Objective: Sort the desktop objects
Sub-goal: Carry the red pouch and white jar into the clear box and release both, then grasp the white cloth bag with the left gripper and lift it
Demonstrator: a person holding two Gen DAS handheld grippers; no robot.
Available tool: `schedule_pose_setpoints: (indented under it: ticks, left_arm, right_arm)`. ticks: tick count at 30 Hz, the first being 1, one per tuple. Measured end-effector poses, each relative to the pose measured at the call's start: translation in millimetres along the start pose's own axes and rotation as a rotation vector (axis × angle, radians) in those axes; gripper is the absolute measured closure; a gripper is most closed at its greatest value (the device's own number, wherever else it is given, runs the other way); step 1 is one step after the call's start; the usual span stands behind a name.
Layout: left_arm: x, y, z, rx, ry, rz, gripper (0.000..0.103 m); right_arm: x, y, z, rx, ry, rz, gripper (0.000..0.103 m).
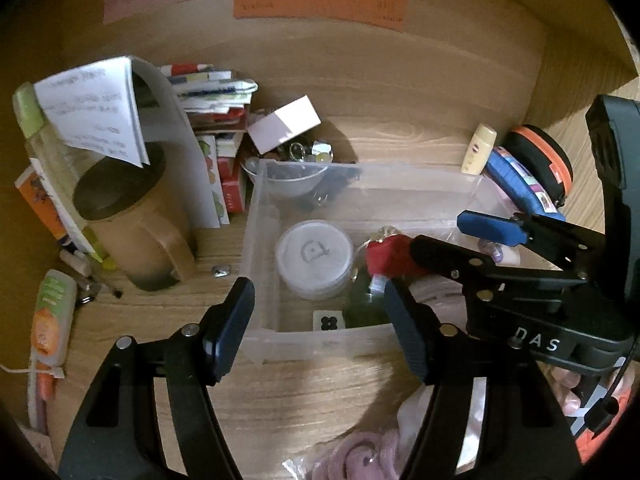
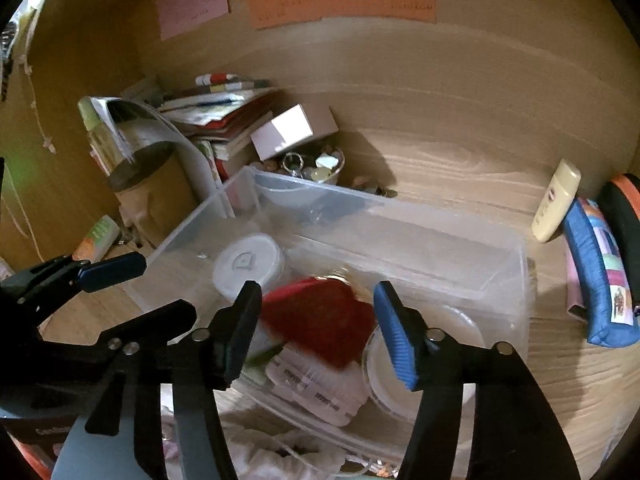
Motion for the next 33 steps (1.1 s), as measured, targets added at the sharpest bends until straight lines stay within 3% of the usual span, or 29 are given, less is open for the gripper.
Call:
schedule_pose_setpoints:
  ticks: [5,9,19,28,33]
  left_arm:
    - [18.7,2.7,-3.0,-0.01,0.022,-0.035,0.028]
    - [33.8,4.3,-7.3,-0.019,0.033,-0.061,0.024]
    - [56.8,-3.9,-16.1,0.006,-0.012,-0.051,0.008]
    - [48.2,-26.9,-29.7,0.032,-0.055,0.041,0.007]
    - [33.0,-46.4,-45.8,0.014,-0.087,0.122,0.007]
  right_arm:
    - [18.4,3.0,1.8,0.006,-0.034,-0.04,0.029]
    - [37.9,2.1,1.1,-0.001,-0.039,-0.068,0.021]
    - [95.8,-22.0,-23.1,-0.03,-0.103,-0.115,0.02]
    - [127.4,-55.0,-66.2,-0.061,-0.202,-0.085,0.02]
    - [131.0,-78.4,-79.9,-0.059,-0.183,-0.038,0.02]
Point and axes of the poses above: each gripper's, at about its wrist camera, not at the fingertips, and x roughly against the way its jaws point, z to its left, y to its top, the point moved 4 cm from there along -x, roughly the way its jaws point, and after that the axes turned 9 degrees about -z, right-handed, at the moved point
